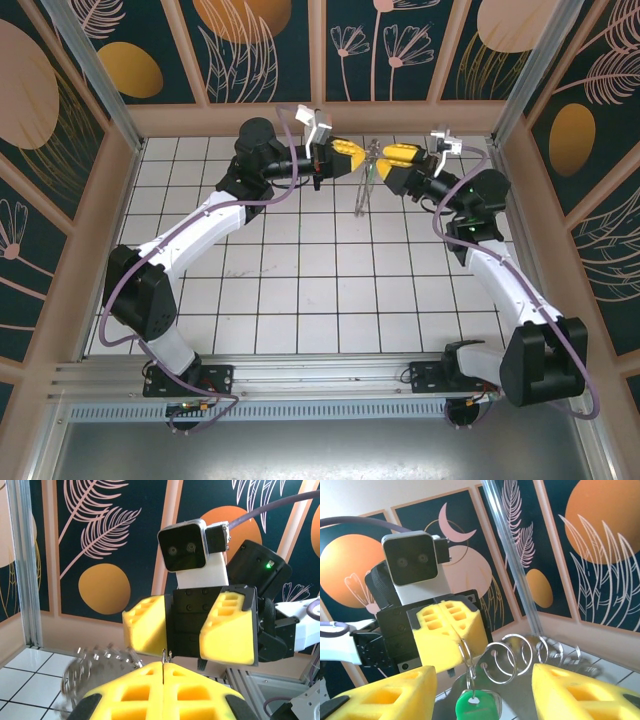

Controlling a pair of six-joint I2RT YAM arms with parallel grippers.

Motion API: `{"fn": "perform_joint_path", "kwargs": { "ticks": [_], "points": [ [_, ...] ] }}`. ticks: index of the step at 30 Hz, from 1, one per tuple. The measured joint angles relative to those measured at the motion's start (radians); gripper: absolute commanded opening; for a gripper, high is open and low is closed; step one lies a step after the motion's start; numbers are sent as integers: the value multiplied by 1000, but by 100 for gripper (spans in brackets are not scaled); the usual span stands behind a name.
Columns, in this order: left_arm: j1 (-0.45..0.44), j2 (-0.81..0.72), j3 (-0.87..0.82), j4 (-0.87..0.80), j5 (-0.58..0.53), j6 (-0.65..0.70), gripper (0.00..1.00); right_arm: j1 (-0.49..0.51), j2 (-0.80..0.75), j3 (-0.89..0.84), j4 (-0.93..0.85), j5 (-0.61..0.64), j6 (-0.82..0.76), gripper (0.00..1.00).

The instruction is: Put the keys on the keyring

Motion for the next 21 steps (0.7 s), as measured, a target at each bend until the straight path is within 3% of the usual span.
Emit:
{"fn": "perform_joint_path", "kwargs": {
  "ticks": [14,21],
  "points": [
    [0,0,0,43,13,-42,0,36,74,-11,158,8,63,49],
    [0,0,0,43,23,-46,0,47,89,-10,181,8,68,41]
  ]
}}
